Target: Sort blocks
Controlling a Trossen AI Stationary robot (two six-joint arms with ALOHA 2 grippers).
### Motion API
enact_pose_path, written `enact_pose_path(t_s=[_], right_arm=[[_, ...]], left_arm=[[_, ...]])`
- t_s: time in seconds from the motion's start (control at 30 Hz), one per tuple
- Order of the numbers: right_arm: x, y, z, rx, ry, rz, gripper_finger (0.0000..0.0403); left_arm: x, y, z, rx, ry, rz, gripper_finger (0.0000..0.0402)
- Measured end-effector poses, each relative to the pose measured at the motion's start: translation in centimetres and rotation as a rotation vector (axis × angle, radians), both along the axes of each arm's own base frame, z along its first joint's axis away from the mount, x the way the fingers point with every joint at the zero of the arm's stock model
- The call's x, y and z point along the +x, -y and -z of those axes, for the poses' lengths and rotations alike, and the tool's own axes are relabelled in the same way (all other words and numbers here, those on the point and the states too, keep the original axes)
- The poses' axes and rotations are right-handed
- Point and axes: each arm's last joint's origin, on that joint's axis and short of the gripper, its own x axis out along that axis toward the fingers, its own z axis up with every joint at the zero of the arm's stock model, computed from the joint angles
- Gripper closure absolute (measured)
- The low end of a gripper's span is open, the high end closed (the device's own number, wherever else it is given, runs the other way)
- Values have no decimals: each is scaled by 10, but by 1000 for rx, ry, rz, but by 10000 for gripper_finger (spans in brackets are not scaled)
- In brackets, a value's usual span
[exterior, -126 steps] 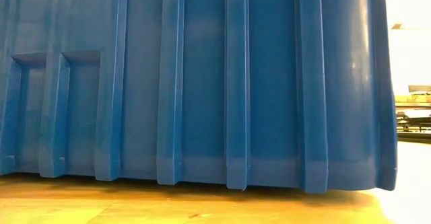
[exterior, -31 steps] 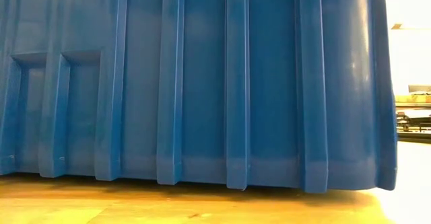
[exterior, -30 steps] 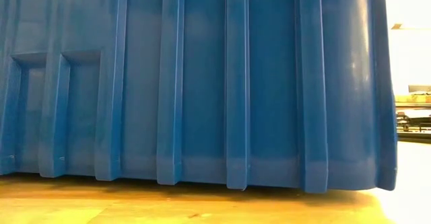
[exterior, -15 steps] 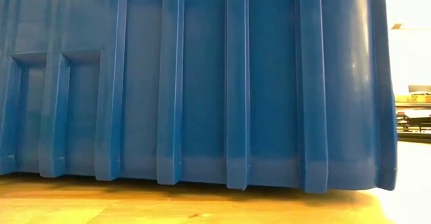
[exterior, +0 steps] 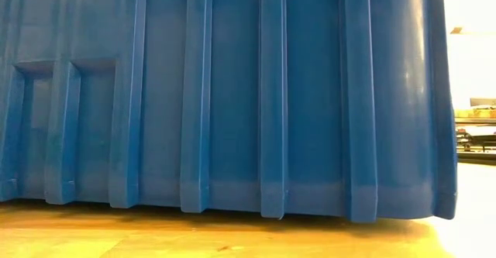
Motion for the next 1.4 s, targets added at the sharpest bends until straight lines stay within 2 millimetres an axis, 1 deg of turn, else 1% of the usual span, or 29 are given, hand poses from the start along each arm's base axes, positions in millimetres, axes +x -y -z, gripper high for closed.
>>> enact_pose_path(t_s=[0.17,0.3,0.5,0.6,0.73,0.8,1.0,1.1,1.27,1.4], right_arm=[[-6,8,0,-28,-52,3,403],[-5,16,-3,-22,-52,-5,403],[-4,26,-7,-2,-60,-18,403],[-3,27,-7,22,-69,-17,403],[-3,26,-9,101,-58,-2,403],[-4,25,-10,134,-67,1,403],[-5,24,-14,157,-35,7,403],[-7,26,-16,145,-21,16,403],[-9,28,-17,130,-25,25,403],[-9,29,-17,115,-18,38,403]], left_arm=[[6,8,9,-5,-23,9,401],[9,15,15,-25,-42,10,401],[8,18,24,-33,-104,-87,401],[6,18,31,1,-124,-174,401],[4,15,34,74,-100,-291,401],[3,14,35,106,-90,-320,401],[1,17,37,113,-101,-329,401],[0,21,45,89,-115,-362,401],[-4,32,60,35,-114,-366,401],[-13,34,61,49,-85,-372,401]])
